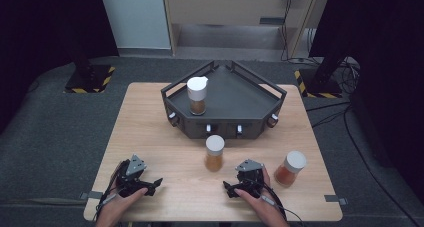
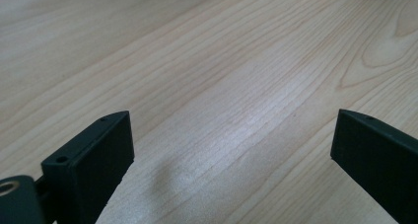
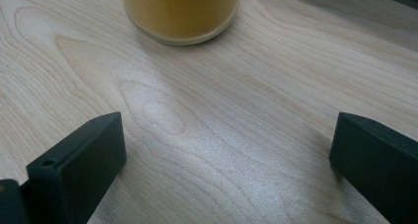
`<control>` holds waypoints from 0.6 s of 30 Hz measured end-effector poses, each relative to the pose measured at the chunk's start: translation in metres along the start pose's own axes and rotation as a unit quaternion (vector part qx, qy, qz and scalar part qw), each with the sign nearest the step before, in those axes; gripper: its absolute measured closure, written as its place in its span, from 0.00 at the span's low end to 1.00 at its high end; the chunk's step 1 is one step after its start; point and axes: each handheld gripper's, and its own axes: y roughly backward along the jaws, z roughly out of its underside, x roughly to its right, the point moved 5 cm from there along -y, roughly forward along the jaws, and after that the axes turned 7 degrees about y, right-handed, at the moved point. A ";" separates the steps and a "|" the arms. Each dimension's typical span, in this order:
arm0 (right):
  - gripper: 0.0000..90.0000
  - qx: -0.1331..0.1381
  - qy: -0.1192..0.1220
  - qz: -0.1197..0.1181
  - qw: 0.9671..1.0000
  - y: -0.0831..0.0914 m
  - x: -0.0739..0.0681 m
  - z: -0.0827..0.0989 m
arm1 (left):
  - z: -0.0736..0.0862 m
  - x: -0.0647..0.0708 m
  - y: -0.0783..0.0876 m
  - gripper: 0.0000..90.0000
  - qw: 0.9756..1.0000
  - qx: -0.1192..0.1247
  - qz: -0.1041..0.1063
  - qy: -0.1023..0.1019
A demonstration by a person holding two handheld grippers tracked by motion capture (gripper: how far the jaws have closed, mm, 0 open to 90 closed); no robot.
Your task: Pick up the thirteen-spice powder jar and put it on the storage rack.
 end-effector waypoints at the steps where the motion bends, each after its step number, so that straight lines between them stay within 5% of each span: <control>1: 0.01 0.000 0.000 0.000 1.000 0.000 0.000 0.000 | 0.001 0.000 -0.002 0.02 1.000 -0.005 -0.003 0.001; 18: 0.01 0.000 0.000 0.000 1.000 0.000 0.000 0.000 | 0.008 -0.004 -0.014 0.00 0.999 -0.019 -0.012 0.027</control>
